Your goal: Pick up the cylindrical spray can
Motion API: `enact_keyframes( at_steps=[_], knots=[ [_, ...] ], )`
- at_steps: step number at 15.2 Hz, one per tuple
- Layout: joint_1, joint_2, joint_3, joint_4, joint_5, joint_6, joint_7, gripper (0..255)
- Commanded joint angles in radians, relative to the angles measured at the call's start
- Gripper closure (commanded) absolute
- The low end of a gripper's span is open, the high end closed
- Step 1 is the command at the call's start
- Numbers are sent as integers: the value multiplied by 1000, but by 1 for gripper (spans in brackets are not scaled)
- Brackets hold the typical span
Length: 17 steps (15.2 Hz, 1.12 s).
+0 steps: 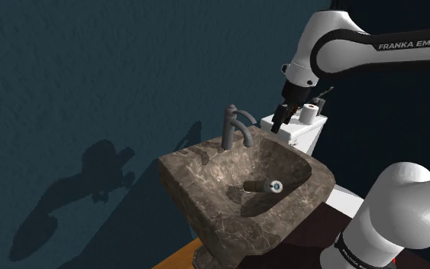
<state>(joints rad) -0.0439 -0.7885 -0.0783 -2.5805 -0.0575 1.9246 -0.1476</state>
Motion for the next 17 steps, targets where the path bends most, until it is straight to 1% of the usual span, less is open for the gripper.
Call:
enact_keyframes(
  at_steps=[1,6,11,14,16,17],
  knots=[
    [-13,-2,-30,-56,-4,60,-17,0],
    [-44,47,-110,-181,-13,239,-67,0],
    [-63,157,-203,-272,-11,443,-133,0],
    [-55,255,-270,-308,9,577,-189,0],
    [-33,335,-325,-322,40,670,-238,0],
    [-14,378,-357,-326,65,716,-269,0]
  ],
)
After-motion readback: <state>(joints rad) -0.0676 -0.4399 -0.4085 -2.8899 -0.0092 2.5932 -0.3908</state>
